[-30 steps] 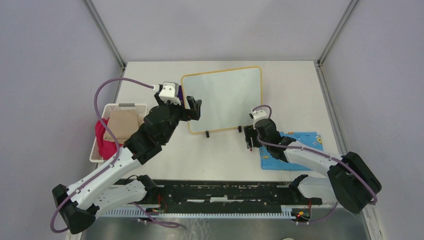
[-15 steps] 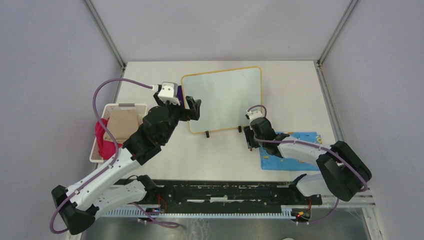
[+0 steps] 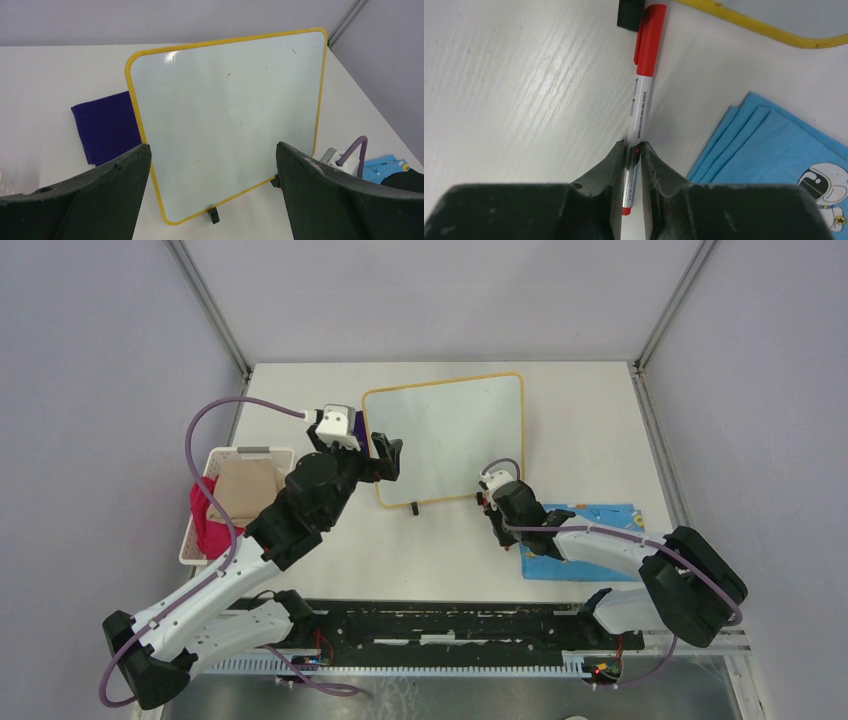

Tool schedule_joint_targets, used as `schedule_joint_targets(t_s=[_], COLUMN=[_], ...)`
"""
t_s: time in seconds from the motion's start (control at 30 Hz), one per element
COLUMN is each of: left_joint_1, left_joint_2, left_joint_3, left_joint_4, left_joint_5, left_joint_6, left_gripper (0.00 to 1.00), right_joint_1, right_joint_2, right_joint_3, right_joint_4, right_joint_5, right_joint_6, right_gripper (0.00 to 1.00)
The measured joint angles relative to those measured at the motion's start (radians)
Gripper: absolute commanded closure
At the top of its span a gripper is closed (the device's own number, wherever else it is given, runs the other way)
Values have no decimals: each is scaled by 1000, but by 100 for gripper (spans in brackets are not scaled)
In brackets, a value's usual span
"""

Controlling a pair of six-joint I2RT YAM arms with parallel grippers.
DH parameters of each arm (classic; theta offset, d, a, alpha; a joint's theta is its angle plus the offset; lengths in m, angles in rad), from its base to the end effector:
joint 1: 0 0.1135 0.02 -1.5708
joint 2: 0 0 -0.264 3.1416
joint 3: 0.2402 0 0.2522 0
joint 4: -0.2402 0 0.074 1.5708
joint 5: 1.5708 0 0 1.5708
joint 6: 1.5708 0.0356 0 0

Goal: Write a sentence on the whiteboard
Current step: Move the whiteboard marker to the center of the board, then open the whiteboard marker at the center of the board.

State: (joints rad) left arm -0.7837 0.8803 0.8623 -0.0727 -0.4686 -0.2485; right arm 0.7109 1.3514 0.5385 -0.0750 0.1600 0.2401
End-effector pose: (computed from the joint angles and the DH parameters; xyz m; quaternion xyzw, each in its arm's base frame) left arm 0.1553 -0.1320 0.3630 0.0389 0.7341 -0.1746 0.6551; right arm 0.1881 0.1545 0.1498 -0.1930 0.9196 0.0858 0.3312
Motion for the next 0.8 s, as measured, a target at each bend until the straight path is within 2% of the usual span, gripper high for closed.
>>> schedule_joint_targets(t_s=[0.2,0.33,0.43,0.6,0.8], left_joint_1=[-4,-4,-4,-4,-9], left_joint_2=[0,0,0,0,0], left_joint_3=[0,0,0,0,0], left_joint_4=[0,0,0,0,0], left_joint_5=[0,0,0,0,0], left_joint_6=[0,0,0,0,2], left_gripper=[1,1,1,1,1], right_joint_1=[35,46,47,41,33], right_joint_2=[-69,-96,-94,-46,30], right_joint_3=[0,0,1,37,89], right_joint_4=[-113,-158,-183,-197,-189], right_joint_5=[-24,-52,-49,-47,-50], right_joint_6=[-3,-6,-14,-22,-35], right_gripper=[78,62,58,58,64])
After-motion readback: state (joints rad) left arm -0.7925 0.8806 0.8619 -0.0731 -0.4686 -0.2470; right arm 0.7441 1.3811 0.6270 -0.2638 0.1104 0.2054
